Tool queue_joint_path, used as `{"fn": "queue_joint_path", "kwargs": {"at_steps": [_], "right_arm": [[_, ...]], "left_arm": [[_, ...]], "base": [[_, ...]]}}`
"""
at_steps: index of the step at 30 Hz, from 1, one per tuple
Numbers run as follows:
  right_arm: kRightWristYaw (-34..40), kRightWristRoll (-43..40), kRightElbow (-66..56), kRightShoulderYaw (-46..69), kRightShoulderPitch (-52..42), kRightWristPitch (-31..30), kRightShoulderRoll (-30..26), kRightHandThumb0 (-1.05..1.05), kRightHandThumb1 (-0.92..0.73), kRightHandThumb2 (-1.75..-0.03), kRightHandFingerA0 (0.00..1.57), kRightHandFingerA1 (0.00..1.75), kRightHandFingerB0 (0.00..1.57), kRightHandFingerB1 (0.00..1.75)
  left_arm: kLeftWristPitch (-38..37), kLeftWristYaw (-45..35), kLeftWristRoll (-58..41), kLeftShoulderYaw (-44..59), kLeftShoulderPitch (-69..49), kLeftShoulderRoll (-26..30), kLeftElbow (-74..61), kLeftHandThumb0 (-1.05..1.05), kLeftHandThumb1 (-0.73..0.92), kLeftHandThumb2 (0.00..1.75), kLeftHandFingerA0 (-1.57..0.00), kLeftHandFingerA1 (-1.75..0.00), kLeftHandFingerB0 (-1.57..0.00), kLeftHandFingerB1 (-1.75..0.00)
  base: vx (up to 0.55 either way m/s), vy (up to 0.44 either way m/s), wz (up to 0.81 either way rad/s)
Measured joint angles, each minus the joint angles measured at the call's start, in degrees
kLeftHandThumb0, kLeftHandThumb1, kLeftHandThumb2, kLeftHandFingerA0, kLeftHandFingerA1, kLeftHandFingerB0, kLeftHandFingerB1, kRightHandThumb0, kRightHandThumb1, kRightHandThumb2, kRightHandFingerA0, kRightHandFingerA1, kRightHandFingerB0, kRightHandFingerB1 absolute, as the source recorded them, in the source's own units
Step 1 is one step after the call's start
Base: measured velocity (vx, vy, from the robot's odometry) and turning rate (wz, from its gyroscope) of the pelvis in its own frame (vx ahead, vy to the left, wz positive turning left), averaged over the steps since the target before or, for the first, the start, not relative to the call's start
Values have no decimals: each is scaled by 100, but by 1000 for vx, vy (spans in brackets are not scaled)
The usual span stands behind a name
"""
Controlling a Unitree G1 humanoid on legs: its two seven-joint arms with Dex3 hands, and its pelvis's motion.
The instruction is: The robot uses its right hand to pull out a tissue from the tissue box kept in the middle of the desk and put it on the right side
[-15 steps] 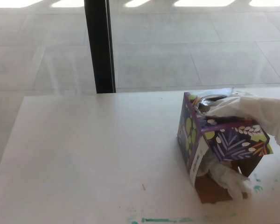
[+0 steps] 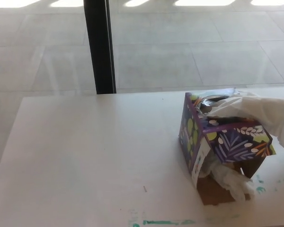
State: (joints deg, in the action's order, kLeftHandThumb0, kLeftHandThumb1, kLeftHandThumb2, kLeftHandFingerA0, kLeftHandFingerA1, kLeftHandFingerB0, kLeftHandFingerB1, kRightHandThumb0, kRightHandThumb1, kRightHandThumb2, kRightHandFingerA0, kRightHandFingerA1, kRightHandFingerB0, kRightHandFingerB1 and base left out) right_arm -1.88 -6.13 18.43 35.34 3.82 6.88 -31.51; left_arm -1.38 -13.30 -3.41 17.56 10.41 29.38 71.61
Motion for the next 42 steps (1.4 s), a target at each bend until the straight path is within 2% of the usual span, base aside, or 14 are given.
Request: {"fn": "queue_joint_path", "kwargs": {"at_steps": [2, 6, 15, 16, 17, 23, 25, 26, 27, 28, 38, 39, 40, 42], "right_arm": [[-50, 34, -235, -163, 352, -129, -306, -64, -63, -59, 16, 53, 2, 29], [-185, 159, -575, -713, 1329, -467, -938, -63, -46, -87, 0, 42, 1, 25], [-574, 474, -202, -2035, 3304, -763, -1278, -63, -59, -58, 8, 44, 14, 28], [-642, 513, -107, -2194, 3508, -777, -1299, -37, -37, -95, 2, 53, 0, 49], [-705, 556, -23, -2348, 3683, -782, -1311, -62, -59, -58, 16, 41, 19, 28], [-1187, 943, 465, -3523, 4704, -783, -1334, -62, -58, -58, 18, 39, 21, 28], [-1336, 1060, 585, -3851, 4896, -771, -1333, -36, -37, -95, 2, 52, 0, 48], [-1373, 1083, 610, -3921, 4930, -769, -1332, -64, -59, -59, 9, 37, 15, 27], [-1487, 1163, 661, -4152, 5014, -765, -1332, -67, -45, -79, 5, 45, 8, 39], [-1569, 1224, 702, -4313, 5065, -764, -1331, -68, -43, -80, 4, 38, 8, 34], [-2358, 1691, 925, -5491, 5405, -759, -1316, -71, -55, -58, 5, 32, 15, 28], [-2464, 1727, 926, -5587, 5422, -759, -1314, -75, -45, -83, 5, 34, 11, 39], [-2535, 1753, 926, -5654, 5435, -759, -1313, -74, -55, -58, 8, 35, 21, 30], [-2670, 1815, 921, -5781, 5454, -758, -1313, -75, -45, -84, 4, 47, 18, 42]], "left_arm": [[0, -15, 0, -6, -9, 0, 3, -79, 92, 70, -58, -53, -44, -43], [0, -44, -2, -11, -41, 0, 5, -79, 92, 71, -58, -55, -44, -43], [-1, -80, -3, -15, -99, 0, 6, -81, 92, 70, -58, -56, -44, -43], [0, -82, -3, -15, -115, 0, 7, -80, 92, 70, -58, -53, -43, -42], [0, -84, -4, -15, -129, 0, 9, -81, 92, 70, -58, -54, -43, -42], [-1, -93, -7, -14, -179, 1, 17, -80, 92, 72, -59, -56, -44, -44], [-1, -93, -6, -18, -193, 1, 16, -81, 92, 72, -58, -55, -42, -43], [-1, -94, -5, -20, -198, 1, 17, -78, 72, 111, -55, -65, -40, -55], [-1, -96, -6, -19, -215, 1, 18, -79, 72, 111, -55, -65, -41, -55], [-1, -97, -7, -18, -227, 1, 22, -81, 92, 69, -58, -55, -44, -43], [-2, -135, -8, -15, -314, 4, 32, -81, 92, 69, -60, -54, -46, -42], [-2, -135, -8, -15, -327, 4, 33, -82, 92, 69, -60, -54, -45, -42], [-2, -135, -8, -15, -333, 5, 35, -81, 92, 69, -60, -54, -45, -43], [-2, -136, -9, -13, -340, 6, 36, -79, 92, 71, -61, -54, -45, -43]], "base": [[0, 0, 0], [0, 0, 0], [0, 0, 0], [0, 0, 0], [0, 0, 0], [0, 0, 0], [0, 0, 0], [0, 0, 0], [0, 0, 0], [0, 0, 0], [0, 0, 0], [0, 0, 0], [0, 0, 0], [0, 0, 0]]}}
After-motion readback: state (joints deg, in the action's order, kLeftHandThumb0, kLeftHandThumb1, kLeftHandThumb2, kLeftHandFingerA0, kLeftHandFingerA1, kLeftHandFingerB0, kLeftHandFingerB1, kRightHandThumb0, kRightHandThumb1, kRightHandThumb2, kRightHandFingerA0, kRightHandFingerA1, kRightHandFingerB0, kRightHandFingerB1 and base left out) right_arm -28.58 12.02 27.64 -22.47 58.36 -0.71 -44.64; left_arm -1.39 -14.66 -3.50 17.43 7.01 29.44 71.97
